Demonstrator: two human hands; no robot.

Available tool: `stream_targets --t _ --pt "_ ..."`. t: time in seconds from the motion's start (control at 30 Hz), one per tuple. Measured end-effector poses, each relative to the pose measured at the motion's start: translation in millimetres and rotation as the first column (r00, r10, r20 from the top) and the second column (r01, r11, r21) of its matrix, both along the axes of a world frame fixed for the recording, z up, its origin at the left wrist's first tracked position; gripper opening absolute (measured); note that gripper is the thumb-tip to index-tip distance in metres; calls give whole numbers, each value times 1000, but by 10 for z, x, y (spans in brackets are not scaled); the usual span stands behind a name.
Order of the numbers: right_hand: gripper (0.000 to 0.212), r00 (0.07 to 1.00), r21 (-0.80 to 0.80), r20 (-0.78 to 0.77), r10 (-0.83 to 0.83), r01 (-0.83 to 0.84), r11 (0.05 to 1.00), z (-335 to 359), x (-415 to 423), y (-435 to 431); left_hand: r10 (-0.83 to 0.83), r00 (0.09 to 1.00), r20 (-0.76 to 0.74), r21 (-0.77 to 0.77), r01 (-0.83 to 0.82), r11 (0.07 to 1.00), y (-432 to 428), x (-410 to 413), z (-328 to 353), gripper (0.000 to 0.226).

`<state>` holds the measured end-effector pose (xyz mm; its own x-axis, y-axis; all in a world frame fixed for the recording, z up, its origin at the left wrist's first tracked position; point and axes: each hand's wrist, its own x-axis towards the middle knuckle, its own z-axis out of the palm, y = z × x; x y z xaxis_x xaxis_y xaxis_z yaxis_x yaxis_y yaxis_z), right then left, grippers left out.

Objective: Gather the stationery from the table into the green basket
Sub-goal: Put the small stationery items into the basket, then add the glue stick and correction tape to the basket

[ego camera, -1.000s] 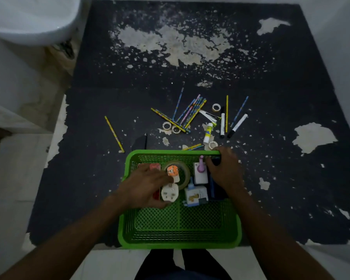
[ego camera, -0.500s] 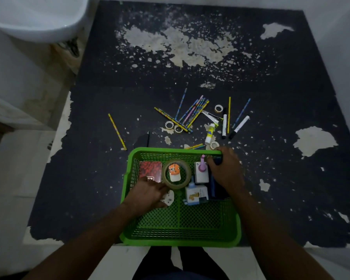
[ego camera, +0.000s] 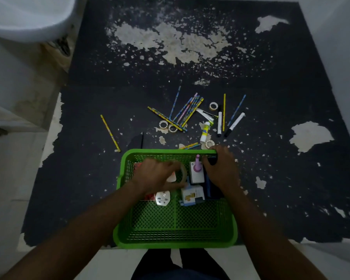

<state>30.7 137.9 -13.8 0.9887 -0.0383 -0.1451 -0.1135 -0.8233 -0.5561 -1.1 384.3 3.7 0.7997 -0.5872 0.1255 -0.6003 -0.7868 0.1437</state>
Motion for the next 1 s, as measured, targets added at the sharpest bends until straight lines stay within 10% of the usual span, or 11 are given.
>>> stream_targets --t 0.6,1.0 --pt "46 1000 17 2 9 -9 1000 -57 -3 -22 528 728 -438 175 -507 844 -1352 1697 -429 48" --pt "42 1000 77 5 0 0 997 -88 -25 -49 292 749 -595 -367 -576 731 -335 905 406 22"
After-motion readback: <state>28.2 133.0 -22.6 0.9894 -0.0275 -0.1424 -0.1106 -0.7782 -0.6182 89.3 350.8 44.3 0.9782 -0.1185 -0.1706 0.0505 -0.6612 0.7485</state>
